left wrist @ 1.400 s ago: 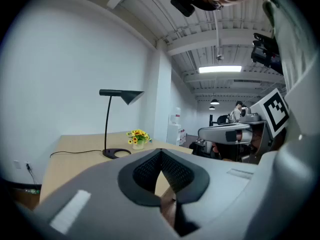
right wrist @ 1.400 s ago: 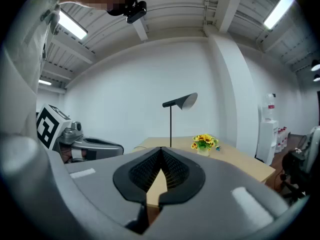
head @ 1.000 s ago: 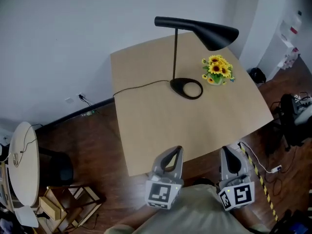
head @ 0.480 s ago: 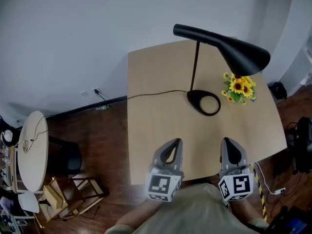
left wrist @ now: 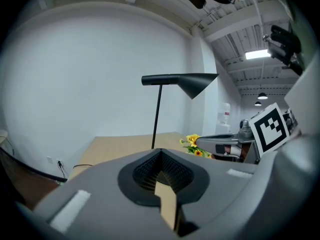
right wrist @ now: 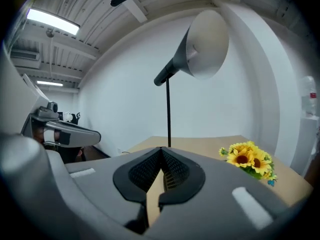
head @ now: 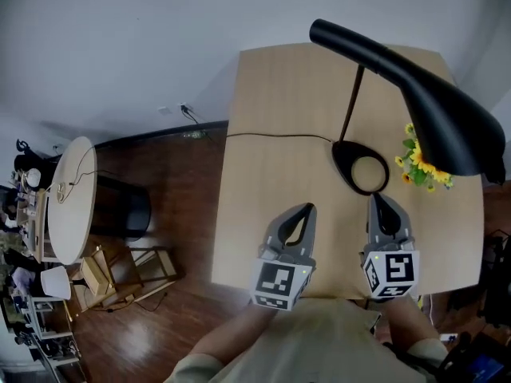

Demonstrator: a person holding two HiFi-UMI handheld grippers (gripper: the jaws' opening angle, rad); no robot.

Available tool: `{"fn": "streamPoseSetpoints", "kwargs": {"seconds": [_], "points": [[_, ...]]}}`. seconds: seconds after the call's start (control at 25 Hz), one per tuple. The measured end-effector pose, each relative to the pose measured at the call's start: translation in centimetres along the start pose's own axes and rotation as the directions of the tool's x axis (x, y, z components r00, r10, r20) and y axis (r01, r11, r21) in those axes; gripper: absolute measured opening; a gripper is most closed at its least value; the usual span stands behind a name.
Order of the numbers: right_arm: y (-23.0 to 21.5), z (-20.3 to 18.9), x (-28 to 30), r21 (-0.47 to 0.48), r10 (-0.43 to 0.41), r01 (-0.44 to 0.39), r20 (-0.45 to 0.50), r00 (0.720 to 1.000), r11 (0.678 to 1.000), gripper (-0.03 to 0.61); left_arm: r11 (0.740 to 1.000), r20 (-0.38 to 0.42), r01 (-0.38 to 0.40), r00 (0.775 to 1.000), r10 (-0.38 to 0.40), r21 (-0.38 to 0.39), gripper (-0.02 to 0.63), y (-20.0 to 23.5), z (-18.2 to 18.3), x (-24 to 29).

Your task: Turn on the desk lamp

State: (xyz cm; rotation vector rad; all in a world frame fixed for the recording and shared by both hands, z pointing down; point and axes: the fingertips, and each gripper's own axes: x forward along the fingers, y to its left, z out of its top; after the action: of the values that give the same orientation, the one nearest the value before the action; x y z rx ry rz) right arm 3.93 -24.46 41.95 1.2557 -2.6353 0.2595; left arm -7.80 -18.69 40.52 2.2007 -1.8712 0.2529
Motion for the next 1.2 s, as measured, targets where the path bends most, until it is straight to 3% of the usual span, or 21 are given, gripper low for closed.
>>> {"fn": "streamPoseSetpoints", "kwargs": {"seconds": [0.28,0.48,0.72,0.96,1.2], "points": [[-0.6,-3.3,6.4,-0.014,0.059,-0.06,-0.058,0.997,0.998,0.0,0.997,-0.046,-0.077,0.996,0.077,0.008,0.0,1.4,-1.3,2.1],[-1.5,-6.2,10.8,-0.044,0.071,-0.078,-0.137,0.988,0.996,0.0,0.996,-0.093,-0.087,0.992,0.088,0.016,0.0,1.9,-2.2,3.4],[-2.5,-11.3,15.4,-0.07,0.048,-0.071,-0.285,0.957,0.995,0.0,0.993,-0.118,-0.12,0.986,0.12,0.005,0.0,3.1,-2.9,3.7],[-3.1,-12.8,18.4,-0.122,0.028,-0.074,-0.341,0.939,0.99,0.0,0.99,-0.15,-0.137,0.98,0.134,-0.011,0.0,3.5,-4.2,3.6],[-2.9,-14.7,20.3,-0.116,0.037,-0.094,-0.415,0.909,0.989,0.0,0.99,-0.167,-0.143,0.976,0.138,-0.015,0.0,4.0,-4.8,3.3]]}}
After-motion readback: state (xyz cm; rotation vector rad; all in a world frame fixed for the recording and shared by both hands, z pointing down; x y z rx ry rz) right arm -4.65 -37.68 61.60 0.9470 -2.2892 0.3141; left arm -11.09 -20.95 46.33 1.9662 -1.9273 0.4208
